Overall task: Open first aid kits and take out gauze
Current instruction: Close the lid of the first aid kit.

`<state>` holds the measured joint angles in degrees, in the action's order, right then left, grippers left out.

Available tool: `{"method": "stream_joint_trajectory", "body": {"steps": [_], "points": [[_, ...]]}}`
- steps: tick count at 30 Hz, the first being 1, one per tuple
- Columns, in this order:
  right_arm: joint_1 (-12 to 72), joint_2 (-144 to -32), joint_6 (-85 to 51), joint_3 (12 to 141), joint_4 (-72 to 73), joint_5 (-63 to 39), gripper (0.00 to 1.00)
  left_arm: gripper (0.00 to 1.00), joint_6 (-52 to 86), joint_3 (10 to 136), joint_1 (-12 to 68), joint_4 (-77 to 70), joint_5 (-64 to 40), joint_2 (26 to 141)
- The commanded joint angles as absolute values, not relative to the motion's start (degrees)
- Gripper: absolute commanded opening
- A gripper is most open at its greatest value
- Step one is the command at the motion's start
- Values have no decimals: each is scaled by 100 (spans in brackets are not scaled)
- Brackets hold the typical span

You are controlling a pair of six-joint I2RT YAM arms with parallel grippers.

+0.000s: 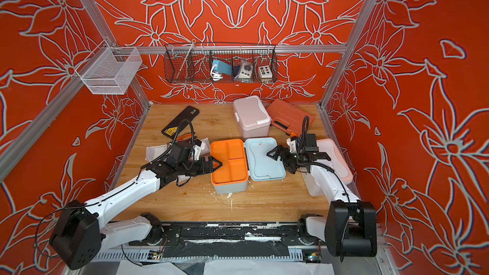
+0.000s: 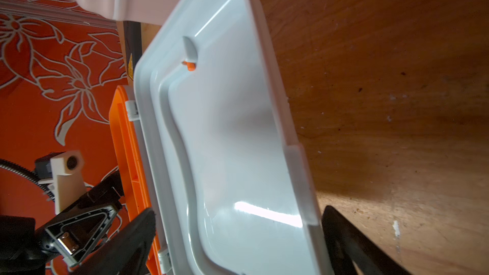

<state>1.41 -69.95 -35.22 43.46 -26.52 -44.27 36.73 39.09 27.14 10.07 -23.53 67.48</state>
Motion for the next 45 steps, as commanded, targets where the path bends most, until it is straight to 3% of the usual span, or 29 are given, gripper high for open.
{"method": "stream_joint_trajectory", "body": {"steps": [1,17,36,45], "points": [[139,-6681,-3845,4422,-2315,-5062,98,98,3739,3891,2829,674,-2384,6799],[534,-5558,-4666,5128,-2361,-5457,98,98,3770,3889,2987,471,-2413,6937],[2607,-5886,-4609,5738,-2173,-4665,98,98,3831,3755,3040,343,-2298,6707],[3586,-6335,-4410,6064,-2162,-4422,98,98,3867,3642,2773,1070,-1345,5729]]}}
